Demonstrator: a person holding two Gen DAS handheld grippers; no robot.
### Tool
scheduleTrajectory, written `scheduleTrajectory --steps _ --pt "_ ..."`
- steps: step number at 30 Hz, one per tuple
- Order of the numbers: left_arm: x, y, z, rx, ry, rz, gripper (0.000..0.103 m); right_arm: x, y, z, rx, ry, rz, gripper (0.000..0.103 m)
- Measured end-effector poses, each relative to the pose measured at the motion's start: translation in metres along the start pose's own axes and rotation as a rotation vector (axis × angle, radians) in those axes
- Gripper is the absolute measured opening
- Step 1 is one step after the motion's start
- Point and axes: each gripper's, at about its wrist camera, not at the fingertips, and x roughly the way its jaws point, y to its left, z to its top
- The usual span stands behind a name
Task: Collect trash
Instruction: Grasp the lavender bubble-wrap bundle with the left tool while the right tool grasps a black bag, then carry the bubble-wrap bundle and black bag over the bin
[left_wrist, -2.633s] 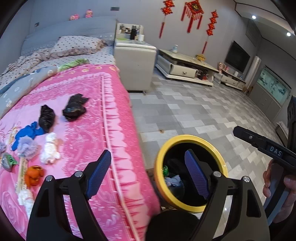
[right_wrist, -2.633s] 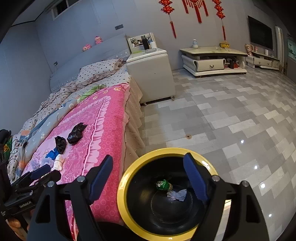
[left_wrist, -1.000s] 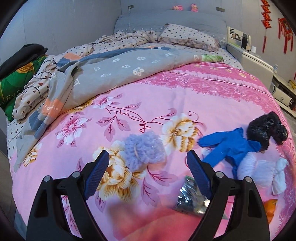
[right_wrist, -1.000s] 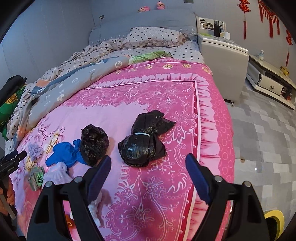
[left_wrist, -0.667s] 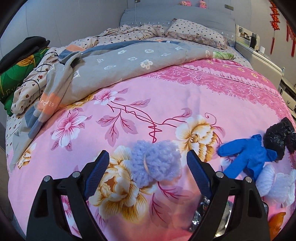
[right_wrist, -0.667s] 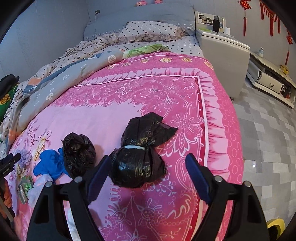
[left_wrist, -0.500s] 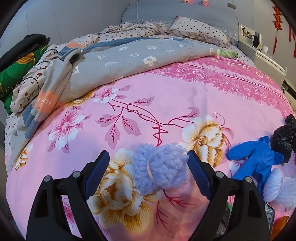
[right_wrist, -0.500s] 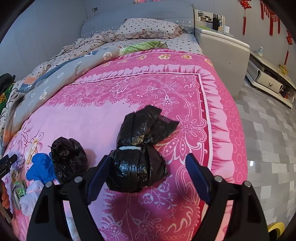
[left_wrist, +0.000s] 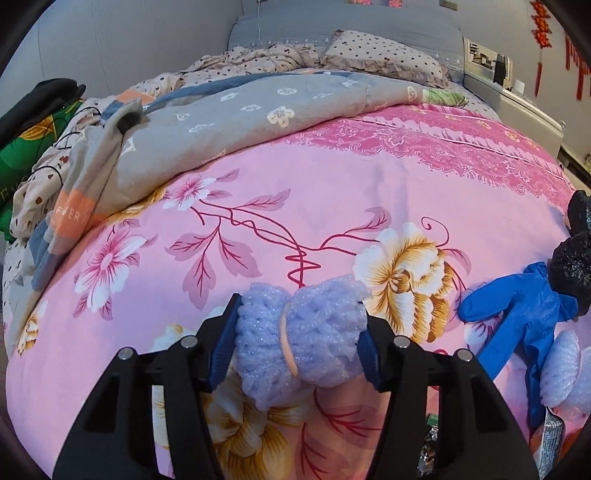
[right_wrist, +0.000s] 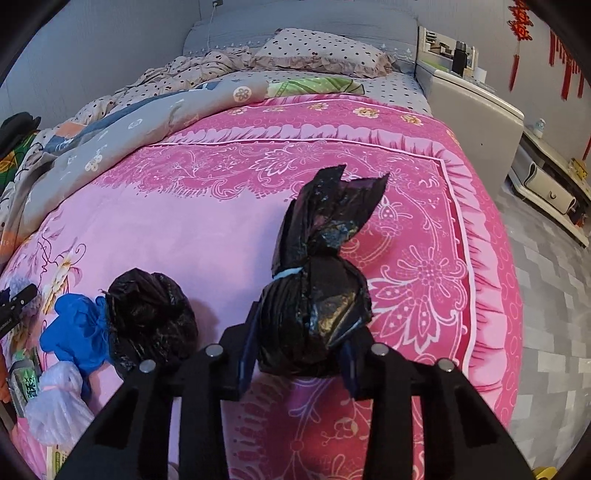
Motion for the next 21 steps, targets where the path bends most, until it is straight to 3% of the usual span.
scheduleTrajectory --steps 10,21 --pt "-0.027 0.011 0.007 -0.044 -0.034 -0.016 0.053 -0.020 0.004 -0.002 -0.011 -0.022 0.012 0.028" --pt "-0.078 0.010 0.006 -0.075 -0.074 -0.057 0.053 -0.074 0.000 -0.009 0.016 -0.073 0.048 0.028"
